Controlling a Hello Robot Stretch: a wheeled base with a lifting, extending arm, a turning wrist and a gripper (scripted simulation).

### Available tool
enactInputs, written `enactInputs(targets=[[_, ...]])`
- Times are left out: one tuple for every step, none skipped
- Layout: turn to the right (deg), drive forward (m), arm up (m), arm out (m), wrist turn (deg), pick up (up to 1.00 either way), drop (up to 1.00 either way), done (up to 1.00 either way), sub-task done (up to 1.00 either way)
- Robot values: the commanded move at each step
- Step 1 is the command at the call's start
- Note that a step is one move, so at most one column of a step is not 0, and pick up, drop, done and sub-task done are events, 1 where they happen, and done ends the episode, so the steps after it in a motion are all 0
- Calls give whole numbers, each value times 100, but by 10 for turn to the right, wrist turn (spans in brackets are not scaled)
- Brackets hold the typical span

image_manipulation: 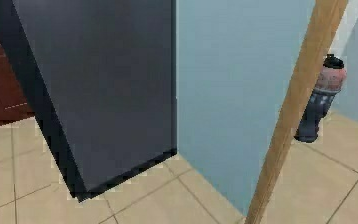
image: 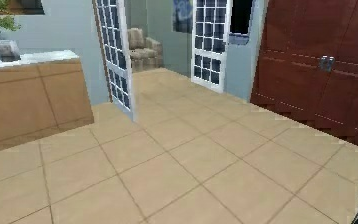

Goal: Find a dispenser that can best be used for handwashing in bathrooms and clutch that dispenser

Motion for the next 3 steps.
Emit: enactInputs(targets=[[-420,0,0,0,0,0,0,0,0],[0,100,0,0,0,0,0,0,0],[0,100,0,0,0,0,0,0,0]])
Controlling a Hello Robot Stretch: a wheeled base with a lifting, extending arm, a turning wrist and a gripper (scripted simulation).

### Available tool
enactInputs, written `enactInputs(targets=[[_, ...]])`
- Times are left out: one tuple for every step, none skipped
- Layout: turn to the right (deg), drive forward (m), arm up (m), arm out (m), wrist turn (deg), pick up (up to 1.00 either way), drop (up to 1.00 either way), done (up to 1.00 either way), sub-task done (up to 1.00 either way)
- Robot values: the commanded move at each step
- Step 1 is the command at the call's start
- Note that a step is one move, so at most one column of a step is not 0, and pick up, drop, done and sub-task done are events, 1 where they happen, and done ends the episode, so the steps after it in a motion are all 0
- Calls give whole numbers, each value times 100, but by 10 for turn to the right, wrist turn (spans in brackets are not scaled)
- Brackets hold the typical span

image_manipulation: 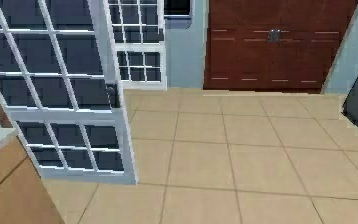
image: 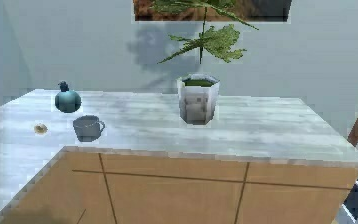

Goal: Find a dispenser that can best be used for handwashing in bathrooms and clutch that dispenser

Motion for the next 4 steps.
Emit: enactInputs(targets=[[-90,0,0,0,0,0,0,0,0],[0,35,0,0,0,0,0,0,0],[-450,0,0,0,0,0,0,0,0],[-450,0,0,0,0,0,0,0,0]])
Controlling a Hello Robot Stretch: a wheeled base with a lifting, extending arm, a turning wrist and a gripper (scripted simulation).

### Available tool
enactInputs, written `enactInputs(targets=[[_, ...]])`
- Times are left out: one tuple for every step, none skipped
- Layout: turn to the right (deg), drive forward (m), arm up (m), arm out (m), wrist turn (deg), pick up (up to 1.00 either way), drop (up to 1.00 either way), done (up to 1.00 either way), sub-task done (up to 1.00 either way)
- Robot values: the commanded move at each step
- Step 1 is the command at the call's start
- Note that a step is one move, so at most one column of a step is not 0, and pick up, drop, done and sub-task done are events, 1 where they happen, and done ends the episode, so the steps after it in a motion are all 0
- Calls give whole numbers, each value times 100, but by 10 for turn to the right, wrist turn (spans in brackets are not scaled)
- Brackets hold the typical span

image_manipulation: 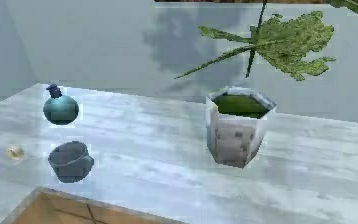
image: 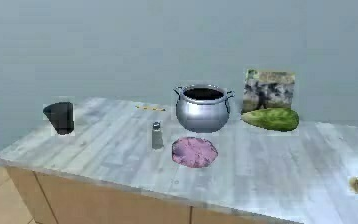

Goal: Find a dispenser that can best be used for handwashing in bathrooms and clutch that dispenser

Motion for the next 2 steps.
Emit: enactInputs(targets=[[-270,0,0,0,0,0,0,0,0],[0,0,50,0,0,0,0,0,0]])
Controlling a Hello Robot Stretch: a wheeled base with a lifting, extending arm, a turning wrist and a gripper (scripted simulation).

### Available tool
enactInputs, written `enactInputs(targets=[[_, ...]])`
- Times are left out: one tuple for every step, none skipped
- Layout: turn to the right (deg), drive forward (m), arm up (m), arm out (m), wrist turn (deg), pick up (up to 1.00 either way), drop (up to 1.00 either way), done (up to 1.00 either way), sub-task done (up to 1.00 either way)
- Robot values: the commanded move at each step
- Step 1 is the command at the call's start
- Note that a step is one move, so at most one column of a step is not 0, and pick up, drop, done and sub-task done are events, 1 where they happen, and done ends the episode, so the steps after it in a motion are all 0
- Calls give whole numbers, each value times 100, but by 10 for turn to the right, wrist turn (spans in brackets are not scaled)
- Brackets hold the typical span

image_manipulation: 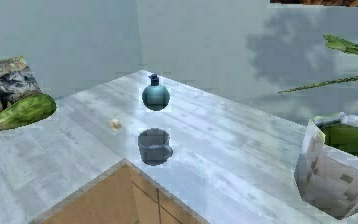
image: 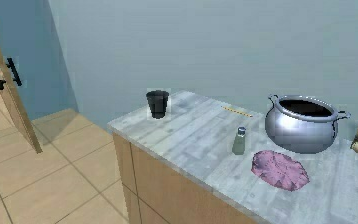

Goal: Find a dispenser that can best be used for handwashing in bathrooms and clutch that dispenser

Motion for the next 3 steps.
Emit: enactInputs(targets=[[0,0,38,0,0,0,0,0,0],[0,0,0,50,0,0,0,0,0],[0,0,0,0,450,0,0,0,0]])
